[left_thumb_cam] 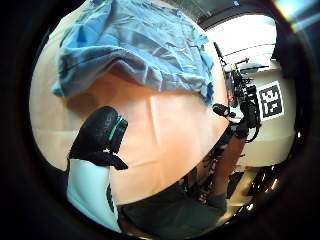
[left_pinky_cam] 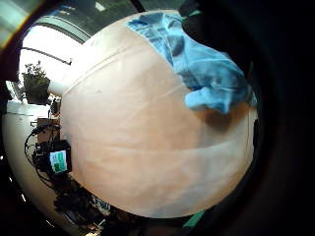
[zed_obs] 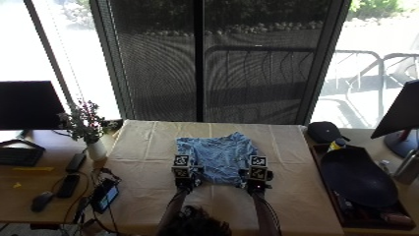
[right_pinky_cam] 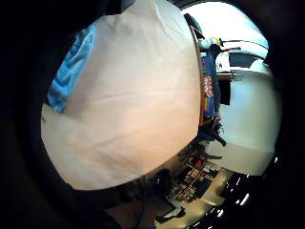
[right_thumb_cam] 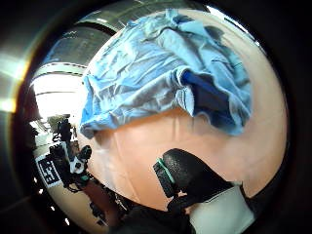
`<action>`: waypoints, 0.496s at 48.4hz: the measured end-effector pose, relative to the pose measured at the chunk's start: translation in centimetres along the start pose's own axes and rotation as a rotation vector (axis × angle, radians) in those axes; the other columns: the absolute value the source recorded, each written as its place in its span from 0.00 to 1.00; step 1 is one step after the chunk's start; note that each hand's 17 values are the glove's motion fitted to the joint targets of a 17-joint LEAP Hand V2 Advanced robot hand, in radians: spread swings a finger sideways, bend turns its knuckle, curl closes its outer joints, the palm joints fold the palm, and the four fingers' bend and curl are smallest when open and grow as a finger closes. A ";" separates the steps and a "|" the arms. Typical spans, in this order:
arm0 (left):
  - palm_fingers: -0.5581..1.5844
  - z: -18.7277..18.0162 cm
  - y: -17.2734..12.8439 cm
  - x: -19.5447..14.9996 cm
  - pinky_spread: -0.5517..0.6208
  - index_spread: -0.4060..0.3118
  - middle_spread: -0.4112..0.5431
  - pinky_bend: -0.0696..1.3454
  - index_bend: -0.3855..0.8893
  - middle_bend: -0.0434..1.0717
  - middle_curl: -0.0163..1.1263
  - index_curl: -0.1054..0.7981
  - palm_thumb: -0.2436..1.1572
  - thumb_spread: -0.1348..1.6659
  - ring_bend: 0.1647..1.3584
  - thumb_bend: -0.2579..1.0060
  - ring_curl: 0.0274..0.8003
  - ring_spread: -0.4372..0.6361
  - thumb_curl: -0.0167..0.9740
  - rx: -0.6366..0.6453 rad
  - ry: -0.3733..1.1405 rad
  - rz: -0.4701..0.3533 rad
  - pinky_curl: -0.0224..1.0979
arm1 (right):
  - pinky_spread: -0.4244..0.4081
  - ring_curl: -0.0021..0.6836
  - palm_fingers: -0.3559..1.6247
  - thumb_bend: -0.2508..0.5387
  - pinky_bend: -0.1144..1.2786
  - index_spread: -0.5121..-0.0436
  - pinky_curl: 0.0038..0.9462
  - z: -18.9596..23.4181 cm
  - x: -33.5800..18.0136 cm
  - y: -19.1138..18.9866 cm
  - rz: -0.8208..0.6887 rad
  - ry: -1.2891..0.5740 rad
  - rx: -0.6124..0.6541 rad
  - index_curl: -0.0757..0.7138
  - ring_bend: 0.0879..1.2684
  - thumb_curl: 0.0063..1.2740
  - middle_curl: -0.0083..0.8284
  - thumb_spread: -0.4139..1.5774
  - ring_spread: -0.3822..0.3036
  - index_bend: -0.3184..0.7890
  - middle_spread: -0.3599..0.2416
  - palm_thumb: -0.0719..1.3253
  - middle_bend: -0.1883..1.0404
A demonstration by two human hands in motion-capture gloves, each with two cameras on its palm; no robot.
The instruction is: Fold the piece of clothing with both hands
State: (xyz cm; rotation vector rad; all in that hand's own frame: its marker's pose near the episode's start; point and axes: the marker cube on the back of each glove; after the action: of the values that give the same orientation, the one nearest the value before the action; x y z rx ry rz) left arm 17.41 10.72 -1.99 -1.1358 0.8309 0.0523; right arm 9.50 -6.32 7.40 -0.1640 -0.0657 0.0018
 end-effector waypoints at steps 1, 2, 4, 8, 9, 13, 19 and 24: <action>0.37 0.3 0.0 0.0 0.75 0.48 0.45 0.50 0.38 0.26 0.35 0.33 0.54 0.63 0.39 0.19 0.35 0.58 0.35 -0.017 0.007 -0.002 0.27 | 0.81 0.35 0.16 0.29 0.61 0.26 0.39 0.2 -0.2 -0.3 -0.018 -0.016 0.002 0.37 0.16 0.24 0.36 0.71 0.81 0.39 0.64 0.36 0.30; 0.36 0.5 -0.1 0.0 0.75 0.48 0.45 0.50 0.38 0.25 0.35 0.33 0.54 0.63 0.40 0.19 0.36 0.58 0.36 -0.025 0.011 -0.004 0.27 | 0.80 0.35 0.16 0.29 0.61 0.26 0.39 0.5 -0.3 -0.6 -0.032 -0.028 0.005 0.37 0.16 0.24 0.36 0.71 0.81 0.39 0.64 0.36 0.30; 0.36 0.9 -0.9 -0.5 0.75 0.48 0.46 0.51 0.38 0.25 0.35 0.33 0.55 0.63 0.40 0.19 0.36 0.58 0.36 0.001 -0.020 -0.006 0.27 | 0.80 0.35 0.16 0.28 0.61 0.26 0.39 1.1 -0.7 -1.3 -0.061 -0.054 0.016 0.36 0.17 0.24 0.36 0.71 0.81 0.38 0.64 0.36 0.30; 0.36 1.7 -3.8 -2.2 0.74 0.49 0.46 0.51 0.38 0.25 0.36 0.33 0.56 0.64 0.40 0.19 0.35 0.59 0.36 0.132 -0.155 -0.001 0.27 | 0.79 0.36 0.17 0.29 0.63 0.27 0.39 2.2 -1.6 -2.9 -0.116 -0.101 0.065 0.35 0.17 0.24 0.36 0.71 0.81 0.38 0.64 0.37 0.31; 0.36 2.0 -4.3 -2.6 0.74 0.49 0.46 0.51 0.39 0.25 0.36 0.33 0.57 0.64 0.40 0.19 0.35 0.59 0.36 0.153 -0.176 0.001 0.27 | 0.78 0.36 0.17 0.29 0.63 0.27 0.39 2.5 -1.7 -3.2 -0.113 -0.100 0.072 0.35 0.17 0.24 0.37 0.71 0.81 0.38 0.64 0.37 0.31; 0.37 2.8 -5.1 -3.6 0.73 0.48 0.46 0.50 0.42 0.24 0.35 0.35 0.58 0.65 0.39 0.19 0.34 0.59 0.37 0.158 -0.225 -0.019 0.27 | 0.76 0.37 0.18 0.29 0.63 0.27 0.39 2.2 -1.9 -5.7 -0.099 -0.126 0.256 0.35 0.18 0.25 0.38 0.71 0.80 0.39 0.63 0.39 0.32; 0.45 2.5 -3.3 -4.2 0.71 0.41 0.40 0.41 0.55 0.23 0.35 0.45 0.59 0.67 0.34 0.20 0.32 0.54 0.37 0.117 -0.277 -0.101 0.23 | 0.70 0.39 0.28 0.34 0.56 0.26 0.35 3.2 -1.1 -6.2 -0.005 -0.122 0.293 0.39 0.23 0.26 0.40 0.74 0.67 0.46 0.56 0.46 0.34; 0.53 1.7 -4.2 -5.2 0.67 0.34 0.32 0.33 0.62 0.27 0.36 0.51 0.63 0.70 0.28 0.21 0.31 0.47 0.37 0.267 -0.387 -0.097 0.21 | 0.68 0.40 0.38 0.37 0.43 0.26 0.31 3.7 -1.0 -4.6 0.012 -0.113 0.243 0.47 0.25 0.28 0.41 0.77 0.51 0.56 0.43 0.52 0.35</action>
State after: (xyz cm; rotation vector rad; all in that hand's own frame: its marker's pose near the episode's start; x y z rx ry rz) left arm 16.49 12.04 4.67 -0.8740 0.4222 0.0757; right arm 8.22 -10.27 11.68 0.0785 -0.1767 0.0313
